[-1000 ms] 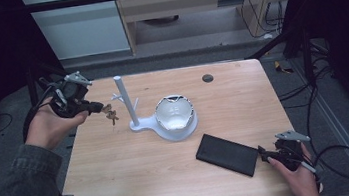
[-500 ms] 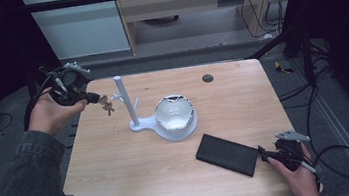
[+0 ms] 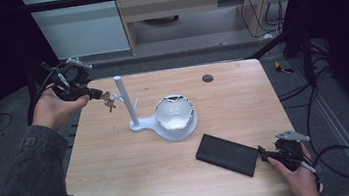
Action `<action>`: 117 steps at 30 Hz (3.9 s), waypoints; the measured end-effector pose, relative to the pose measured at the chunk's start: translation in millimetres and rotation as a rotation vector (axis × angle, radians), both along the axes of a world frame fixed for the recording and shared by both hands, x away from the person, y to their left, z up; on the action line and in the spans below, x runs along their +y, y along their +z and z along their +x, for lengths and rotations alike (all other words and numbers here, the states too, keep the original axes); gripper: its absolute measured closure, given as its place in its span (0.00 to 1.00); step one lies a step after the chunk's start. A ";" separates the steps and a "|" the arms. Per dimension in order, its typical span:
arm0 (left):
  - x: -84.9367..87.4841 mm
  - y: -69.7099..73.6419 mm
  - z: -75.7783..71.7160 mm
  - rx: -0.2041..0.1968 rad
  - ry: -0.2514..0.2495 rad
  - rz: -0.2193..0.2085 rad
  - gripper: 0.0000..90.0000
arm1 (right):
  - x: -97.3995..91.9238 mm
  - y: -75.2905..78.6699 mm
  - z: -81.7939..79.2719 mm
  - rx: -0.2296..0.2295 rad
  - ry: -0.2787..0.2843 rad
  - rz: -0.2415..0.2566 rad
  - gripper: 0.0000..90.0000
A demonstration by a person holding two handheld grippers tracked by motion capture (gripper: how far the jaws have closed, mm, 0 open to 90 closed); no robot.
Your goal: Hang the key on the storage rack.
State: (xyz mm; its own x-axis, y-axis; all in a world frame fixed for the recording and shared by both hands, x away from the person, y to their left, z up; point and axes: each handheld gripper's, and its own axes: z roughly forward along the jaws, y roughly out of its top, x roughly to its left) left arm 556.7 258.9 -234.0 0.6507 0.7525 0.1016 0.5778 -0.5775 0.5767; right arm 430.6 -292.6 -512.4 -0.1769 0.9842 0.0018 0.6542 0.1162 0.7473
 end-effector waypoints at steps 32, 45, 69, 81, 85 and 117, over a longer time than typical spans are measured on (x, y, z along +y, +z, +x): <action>-10.8 -0.9 5.8 -0.039 0.030 -0.014 1.00 | 0.1 0.0 0.0 0.000 -0.001 0.001 0.16; -12.5 9.5 5.4 -0.087 0.052 -0.047 1.00 | 0.1 -0.2 0.1 -0.003 0.000 0.001 0.16; -23.1 -9.2 8.5 -0.088 0.046 -0.039 1.00 | 0.4 0.1 -0.1 0.002 -0.003 0.004 0.16; -12.8 -9.2 -28.0 -0.218 0.007 -0.072 0.46 | 0.4 0.2 -0.1 0.001 -0.002 0.005 0.16; -16.1 -17.8 -40.9 -0.225 -0.015 -0.063 0.35 | 0.5 0.3 -0.1 0.000 -0.003 0.007 0.16; -100.8 -98.6 -88.9 -0.184 -0.258 -0.097 0.14 | 2.2 23.0 -14.7 -0.100 -0.004 -0.012 0.13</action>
State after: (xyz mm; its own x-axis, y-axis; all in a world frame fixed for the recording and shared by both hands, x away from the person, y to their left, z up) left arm 467.8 158.1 -332.6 0.7986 0.5770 0.1713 0.3006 -0.6288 0.7171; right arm 416.0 -290.4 -489.3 -0.1718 0.9847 -0.0280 0.5765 0.1236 0.8077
